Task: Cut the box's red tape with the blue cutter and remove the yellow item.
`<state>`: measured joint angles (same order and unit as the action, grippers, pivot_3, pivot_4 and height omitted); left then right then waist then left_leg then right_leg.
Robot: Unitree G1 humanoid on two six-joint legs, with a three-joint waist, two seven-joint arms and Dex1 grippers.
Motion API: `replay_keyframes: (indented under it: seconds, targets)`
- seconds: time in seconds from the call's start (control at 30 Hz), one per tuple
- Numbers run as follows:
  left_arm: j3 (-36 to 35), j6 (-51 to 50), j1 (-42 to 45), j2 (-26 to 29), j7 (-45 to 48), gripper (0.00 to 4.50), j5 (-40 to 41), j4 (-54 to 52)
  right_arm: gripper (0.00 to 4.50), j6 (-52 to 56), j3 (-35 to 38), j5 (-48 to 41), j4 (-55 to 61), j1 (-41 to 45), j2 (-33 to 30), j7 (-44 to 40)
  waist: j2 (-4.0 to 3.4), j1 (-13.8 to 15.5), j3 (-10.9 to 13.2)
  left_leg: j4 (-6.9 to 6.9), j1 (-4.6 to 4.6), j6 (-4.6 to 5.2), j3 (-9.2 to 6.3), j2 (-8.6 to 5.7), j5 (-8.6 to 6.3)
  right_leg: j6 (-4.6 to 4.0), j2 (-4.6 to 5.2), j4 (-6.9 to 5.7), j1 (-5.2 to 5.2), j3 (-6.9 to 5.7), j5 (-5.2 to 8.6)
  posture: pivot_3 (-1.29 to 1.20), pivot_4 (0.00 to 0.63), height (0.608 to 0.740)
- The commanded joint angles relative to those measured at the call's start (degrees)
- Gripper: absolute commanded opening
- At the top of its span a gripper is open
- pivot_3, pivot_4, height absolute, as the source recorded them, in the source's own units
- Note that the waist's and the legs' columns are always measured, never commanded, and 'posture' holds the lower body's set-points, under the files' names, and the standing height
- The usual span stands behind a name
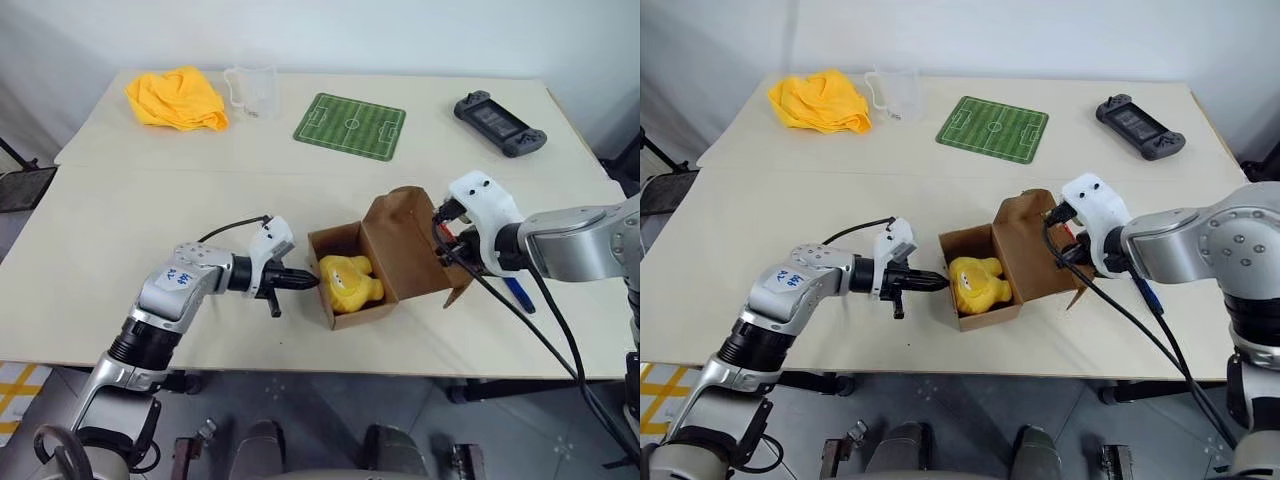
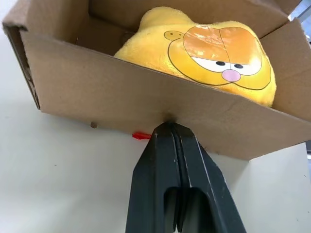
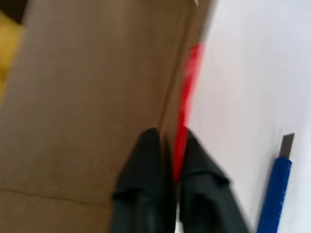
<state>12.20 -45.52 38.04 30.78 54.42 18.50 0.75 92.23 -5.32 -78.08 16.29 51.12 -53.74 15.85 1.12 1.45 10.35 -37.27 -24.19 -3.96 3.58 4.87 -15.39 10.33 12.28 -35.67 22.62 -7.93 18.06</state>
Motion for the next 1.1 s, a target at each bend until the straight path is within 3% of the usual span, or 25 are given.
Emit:
replay_keyframes:
  seconds: [0.03,0.2,0.3,0.37,0.47,0.53,0.63,0.7,0.87,1.1]
  targets:
    - [-2.15,1.37,1.53,-1.36,-0.71,0.00,1.24,-1.14,1.73,-0.64,4.89,0.40,3.95,-0.86,0.00,-2.69,0.00,0.10,0.00,-0.01,-0.01,0.00,0.00,0.00,0.00,0.00,0.00,0.00,0.00,0.00,0.00,0.00,0.150,0.740]
    - [-3.40,3.63,0.65,0.25,1.02,1.49,0.93,-0.54,3.56,-8.51,15.60,3.84,7.97,-7.26,-3.55,-12.03,0.00,0.15,0.00,0.02,-0.02,0.00,0.00,0.00,0.00,0.00,0.00,0.03,0.00,0.00,0.00,0.00,0.150,0.740]
    - [-5.55,6.44,-1.03,3.70,3.68,2.40,1.37,-0.89,4.50,-20.33,26.83,8.40,12.34,-16.58,-5.15,-26.28,0.00,0.14,0.00,0.07,0.00,0.00,0.01,0.00,0.00,0.01,0.00,0.04,0.00,0.00,0.00,0.00,0.150,0.740]
    - [-7.53,8.51,-2.63,6.80,6.55,3.04,2.28,-0.76,4.50,-29.16,33.68,13.89,14.91,-24.60,-4.85,-35.06,0.01,0.16,0.01,0.10,0.01,0.00,0.02,0.00,0.00,0.01,0.00,0.06,0.00,0.00,0.00,0.00,0.150,0.740]
    - [-10.75,13.12,-5.54,10.85,10.81,3.94,3.24,1.27,4.50,-39.31,38.60,20.28,15.72,-34.15,-3.23,-44.69,0.02,0.02,0.00,0.12,0.08,0.00,0.12,0.00,0.00,0.01,0.00,0.05,0.01,0.07,0.00,0.00,0.150,0.740]
    - [-14.48,18.96,-8.72,13.08,12.47,4.48,3.16,3.95,4.50,-46.75,41.28,22.90,14.30,-40.04,-2.03,-55.57,0.02,-0.04,0.00,0.10,0.14,0.00,0.14,0.00,0.00,0.01,0.00,0.03,-0.01,0.13,0.00,0.00,0.150,0.740]
    - [-20.51,26.68,-12.66,14.23,13.44,4.48,3.98,9.65,4.50,-55.70,42.89,25.57,14.24,-47.53,-1.52,-70.84,0.02,0.02,0.00,0.11,0.15,0.00,0.16,0.00,0.00,0.01,-0.01,0.03,-0.01,0.15,0.00,0.00,0.150,0.740]
    - [-24.11,31.24,-17.44,16.95,15.05,4.48,3.15,13.72,4.50,-58.62,43.45,25.62,15.01,-50.56,-0.74,-75.43,0.02,-0.07,0.00,0.10,0.17,0.00,0.16,0.00,0.00,0.01,0.00,0.03,-0.04,0.14,0.00,0.00,0.150,0.740]
    - [-31.34,32.04,-26.68,21.20,16.96,4.48,5.97,14.80,4.50,-66.10,40.06,30.06,15.95,-54.70,1.70,-80.31,0.04,-0.20,0.00,0.16,0.27,0.00,0.17,0.01,0.00,0.01,0.00,0.02,-0.07,0.16,0.00,0.00,0.150,0.740]
    - [-35.93,20.84,-29.04,20.88,13.47,4.48,14.81,-1.10,4.50,-70.33,38.60,31.30,15.58,-51.79,2.38,-79.52,0.11,0.43,0.00,0.01,0.39,0.04,0.16,0.01,-0.02,0.03,0.01,-0.08,-0.25,0.22,-0.02,0.00,0.150,0.740]
